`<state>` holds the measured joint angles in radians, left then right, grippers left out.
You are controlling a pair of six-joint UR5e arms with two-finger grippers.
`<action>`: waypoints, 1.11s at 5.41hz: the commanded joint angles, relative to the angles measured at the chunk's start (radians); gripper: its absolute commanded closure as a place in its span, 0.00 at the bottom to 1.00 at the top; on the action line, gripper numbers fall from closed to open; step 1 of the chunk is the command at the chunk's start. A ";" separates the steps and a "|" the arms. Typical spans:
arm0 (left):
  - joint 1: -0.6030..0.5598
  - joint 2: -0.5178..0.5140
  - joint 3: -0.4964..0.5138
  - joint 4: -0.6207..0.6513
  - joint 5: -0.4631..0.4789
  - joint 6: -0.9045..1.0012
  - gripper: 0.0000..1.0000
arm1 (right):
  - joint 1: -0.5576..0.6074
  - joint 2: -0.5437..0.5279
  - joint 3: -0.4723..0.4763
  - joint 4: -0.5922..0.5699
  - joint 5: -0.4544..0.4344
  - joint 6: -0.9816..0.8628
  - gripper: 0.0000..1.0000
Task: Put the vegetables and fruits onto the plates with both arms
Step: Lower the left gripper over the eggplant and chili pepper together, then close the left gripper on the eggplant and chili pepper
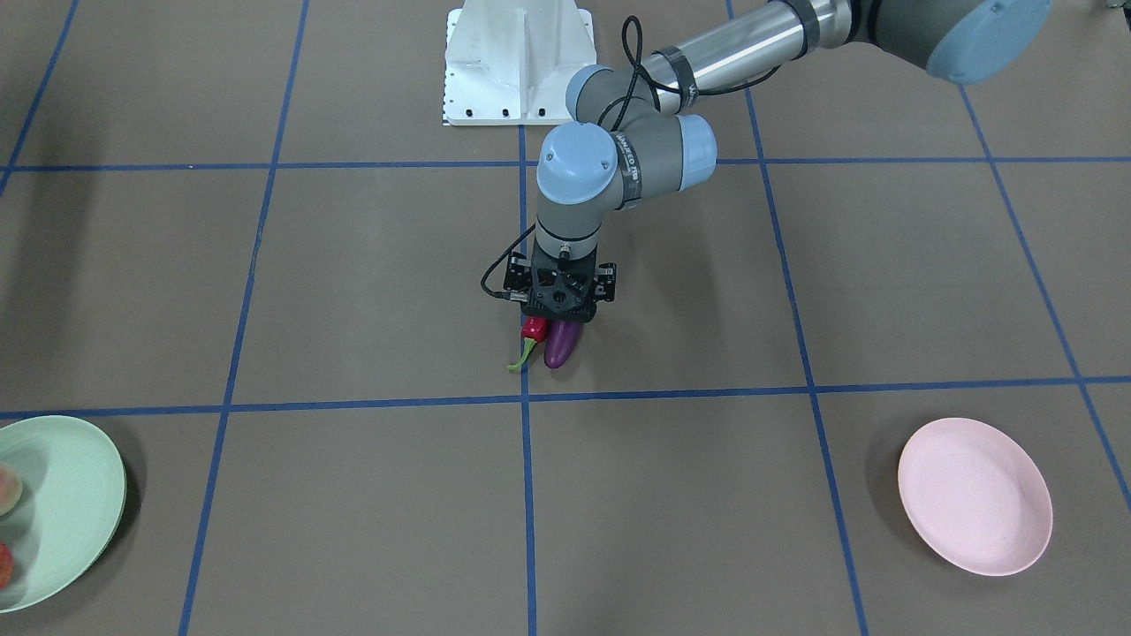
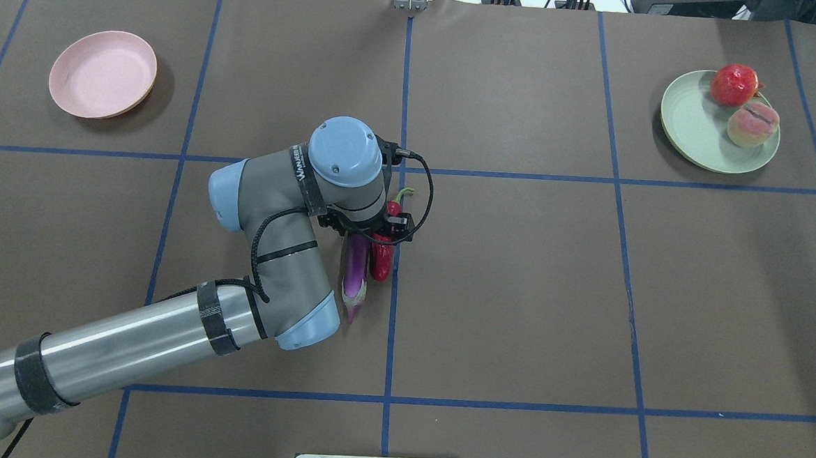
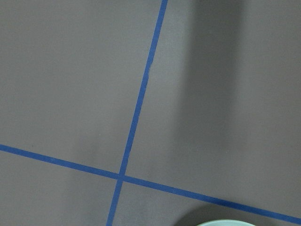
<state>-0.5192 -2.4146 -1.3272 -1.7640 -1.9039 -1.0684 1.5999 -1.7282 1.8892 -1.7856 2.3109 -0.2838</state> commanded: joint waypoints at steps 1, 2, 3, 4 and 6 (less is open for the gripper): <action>0.001 -0.001 0.002 -0.002 0.000 -0.001 0.01 | 0.000 0.001 -0.002 0.000 -0.001 0.000 0.00; 0.001 -0.003 0.000 -0.002 0.000 -0.001 0.22 | 0.000 0.001 -0.002 0.000 -0.001 0.000 0.00; -0.001 -0.004 -0.009 0.000 -0.001 -0.005 0.75 | 0.000 0.001 -0.002 0.000 0.001 0.000 0.00; -0.010 -0.011 -0.023 0.000 -0.003 -0.024 1.00 | 0.000 0.001 -0.002 0.000 0.001 0.000 0.00; -0.054 -0.009 -0.066 0.041 -0.011 -0.016 1.00 | 0.000 0.001 -0.002 0.000 0.001 0.000 0.00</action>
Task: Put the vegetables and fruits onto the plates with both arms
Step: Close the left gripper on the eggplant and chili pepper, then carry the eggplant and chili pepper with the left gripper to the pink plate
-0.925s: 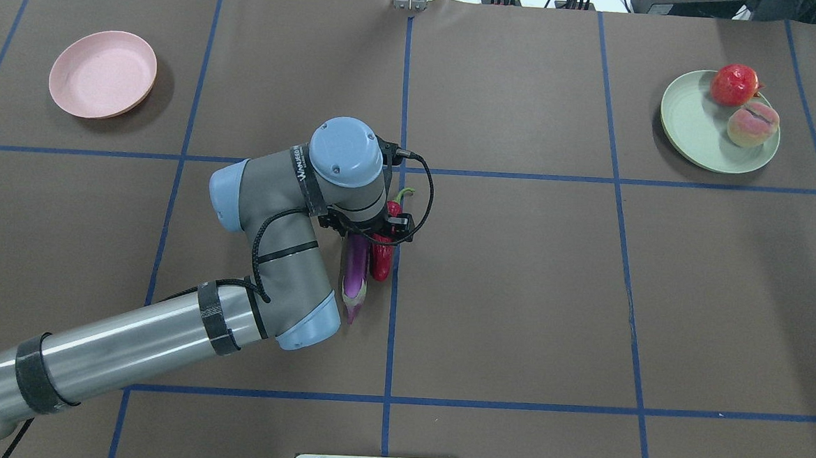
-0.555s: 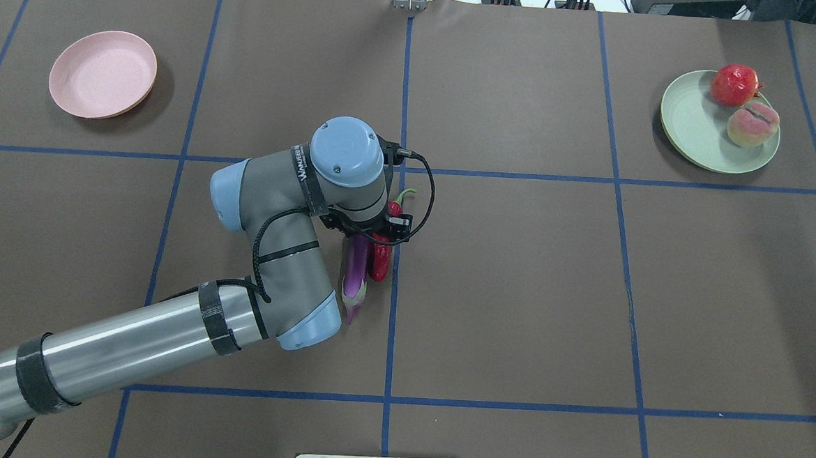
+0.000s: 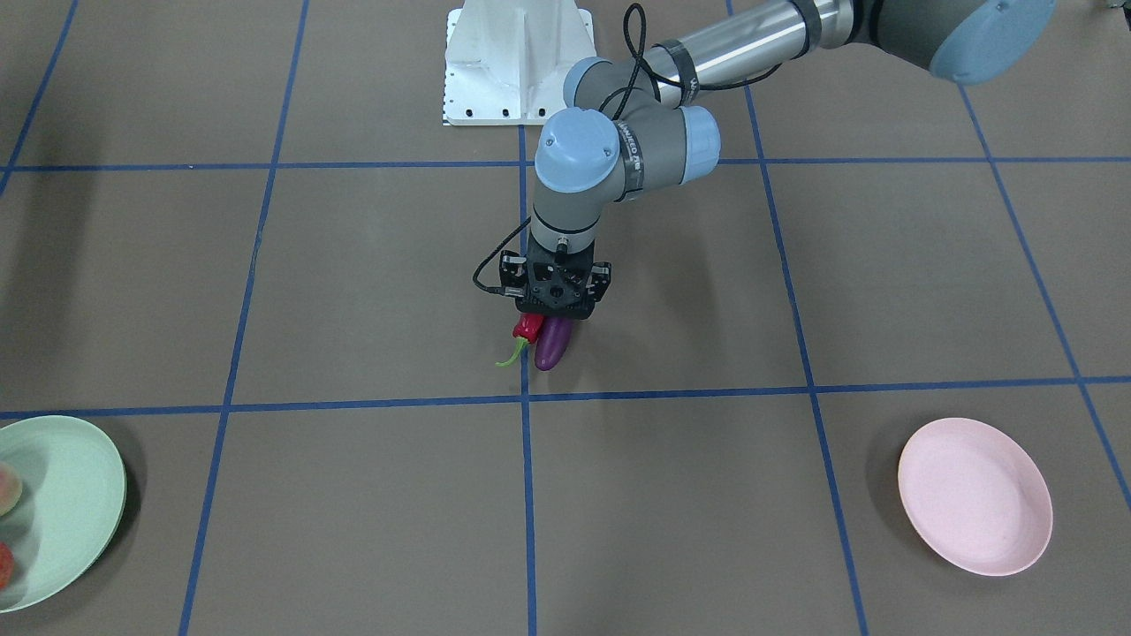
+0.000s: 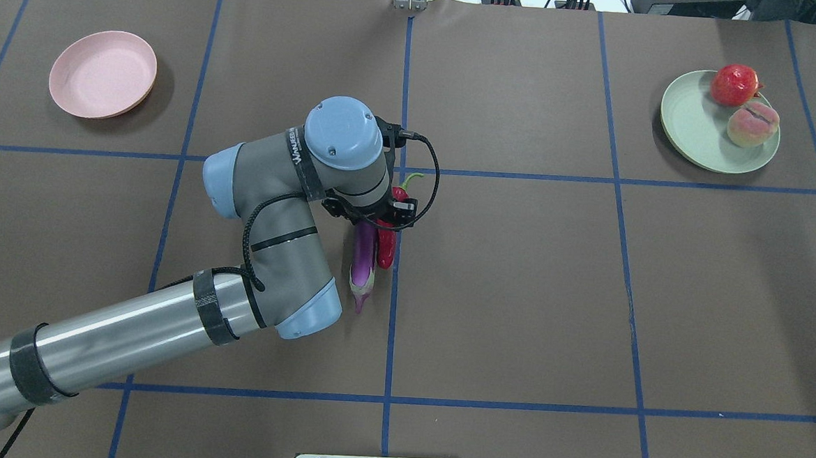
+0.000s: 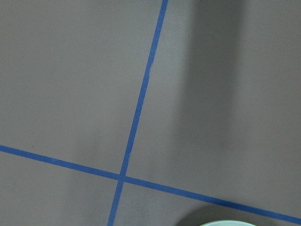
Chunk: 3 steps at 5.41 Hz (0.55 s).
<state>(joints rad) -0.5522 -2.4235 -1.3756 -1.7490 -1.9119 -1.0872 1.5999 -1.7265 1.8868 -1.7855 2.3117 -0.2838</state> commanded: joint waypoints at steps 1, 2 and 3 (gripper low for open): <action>-0.111 0.006 -0.039 0.046 -0.104 0.032 1.00 | 0.000 -0.001 0.000 0.000 0.000 0.000 0.00; -0.209 0.020 -0.039 0.046 -0.198 0.117 1.00 | 0.000 -0.001 -0.002 0.001 0.000 0.000 0.00; -0.275 0.059 -0.030 0.048 -0.211 0.262 1.00 | 0.000 -0.002 0.000 0.000 0.000 0.000 0.00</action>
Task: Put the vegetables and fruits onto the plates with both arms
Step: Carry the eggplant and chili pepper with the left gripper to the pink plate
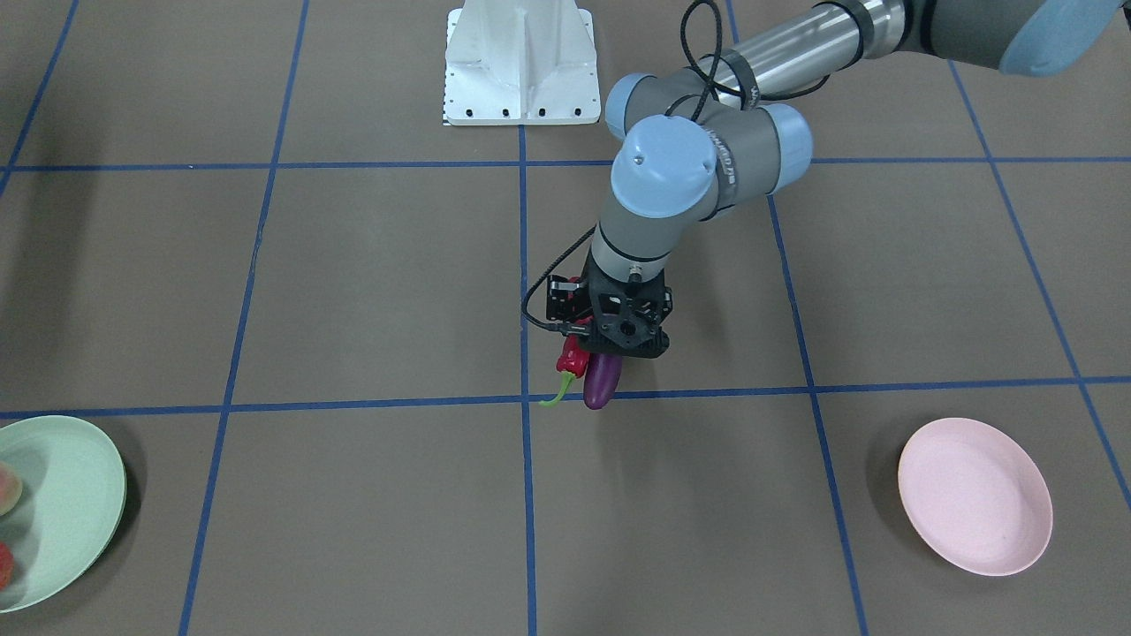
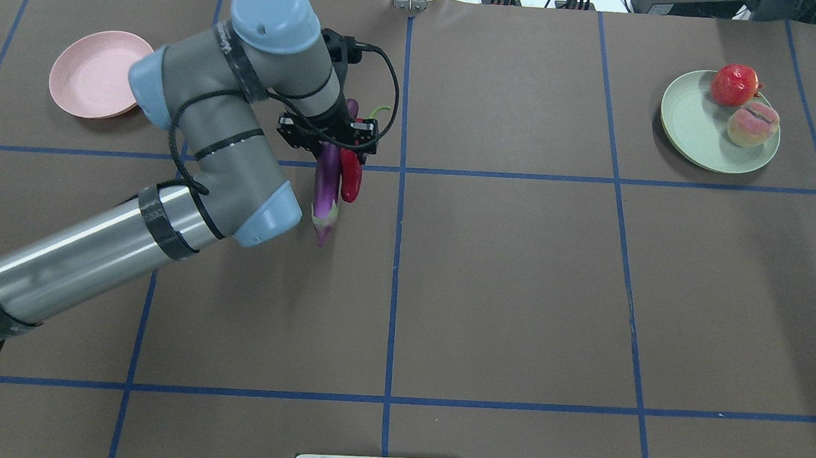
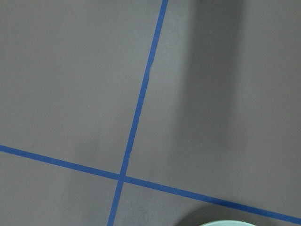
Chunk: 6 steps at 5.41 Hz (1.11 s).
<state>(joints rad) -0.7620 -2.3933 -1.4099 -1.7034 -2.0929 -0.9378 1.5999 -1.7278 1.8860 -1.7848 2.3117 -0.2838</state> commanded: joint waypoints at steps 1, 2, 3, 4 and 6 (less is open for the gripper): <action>-0.141 0.070 0.018 0.048 -0.065 0.287 1.00 | 0.000 -0.001 0.001 -0.001 0.003 0.000 0.00; -0.233 0.074 0.087 0.092 -0.073 0.483 1.00 | 0.000 -0.002 -0.002 -0.001 0.000 0.000 0.00; -0.332 0.072 0.227 0.082 -0.073 0.677 1.00 | 0.000 -0.001 -0.007 0.001 0.002 0.000 0.00; -0.409 0.071 0.367 0.058 -0.073 0.871 1.00 | 0.000 -0.001 -0.008 0.002 0.002 0.000 0.00; -0.447 0.072 0.563 -0.108 -0.073 0.949 0.86 | 0.000 0.002 -0.014 0.005 0.002 -0.003 0.00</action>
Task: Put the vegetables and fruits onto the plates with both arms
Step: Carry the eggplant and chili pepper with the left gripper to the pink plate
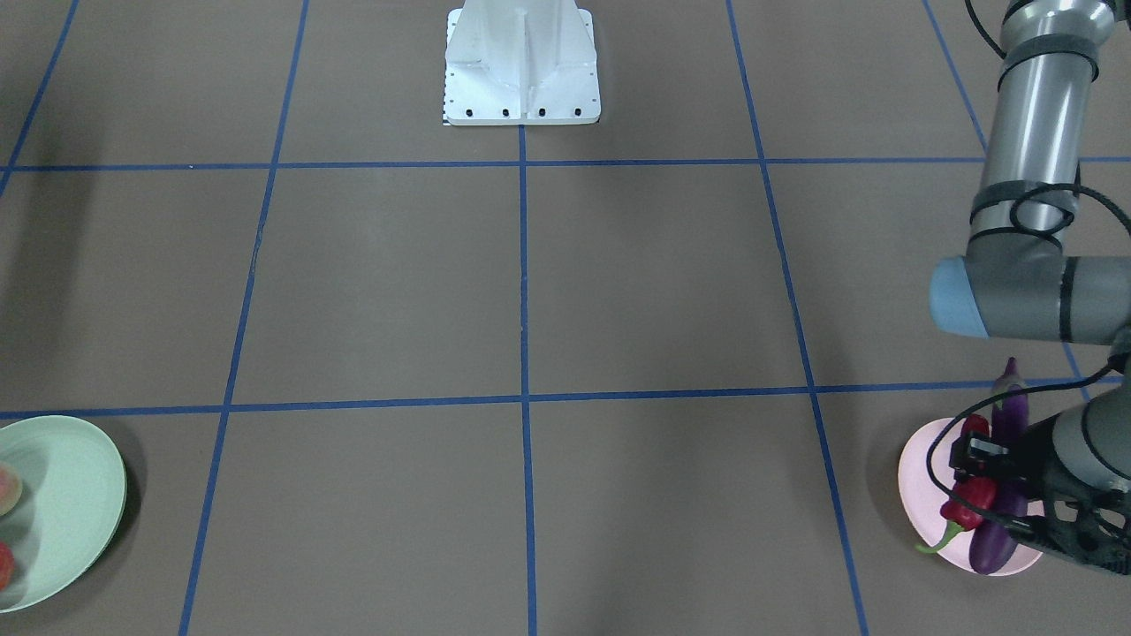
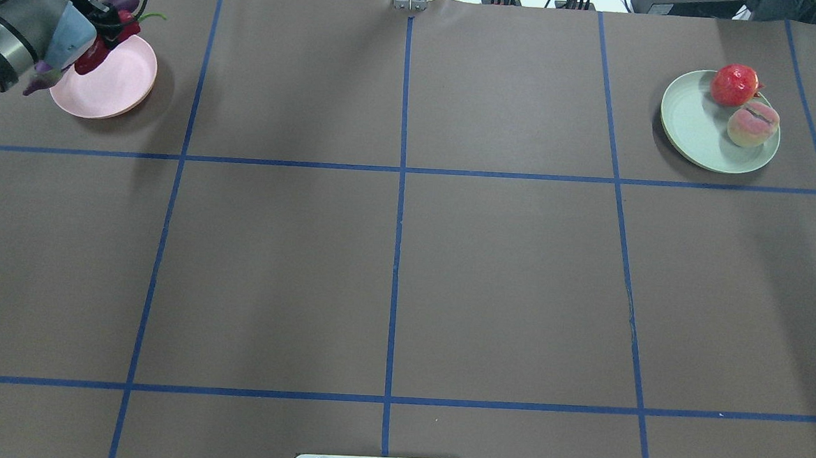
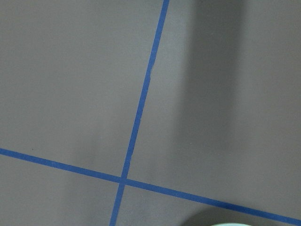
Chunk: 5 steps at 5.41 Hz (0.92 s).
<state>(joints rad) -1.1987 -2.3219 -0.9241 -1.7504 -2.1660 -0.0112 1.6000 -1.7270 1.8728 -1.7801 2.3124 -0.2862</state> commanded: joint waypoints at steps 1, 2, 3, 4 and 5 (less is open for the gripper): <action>-0.001 0.006 0.077 -0.070 0.000 -0.022 0.40 | 0.000 0.001 -0.003 0.001 0.001 -0.001 0.00; 0.013 0.018 0.071 -0.095 0.000 -0.041 0.08 | 0.000 0.001 -0.003 0.001 0.001 -0.001 0.00; 0.013 0.030 0.064 -0.106 0.000 -0.047 0.00 | 0.000 0.001 -0.003 0.001 0.001 -0.001 0.00; 0.013 0.041 0.033 -0.106 -0.002 -0.062 0.00 | 0.000 0.003 -0.003 0.001 -0.001 0.001 0.00; 0.011 0.042 -0.005 -0.091 -0.041 -0.062 0.00 | 0.000 0.003 -0.003 0.001 -0.001 0.001 0.00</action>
<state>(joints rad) -1.1864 -2.2834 -0.8966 -1.8507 -2.1796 -0.0700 1.6000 -1.7246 1.8700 -1.7794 2.3121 -0.2857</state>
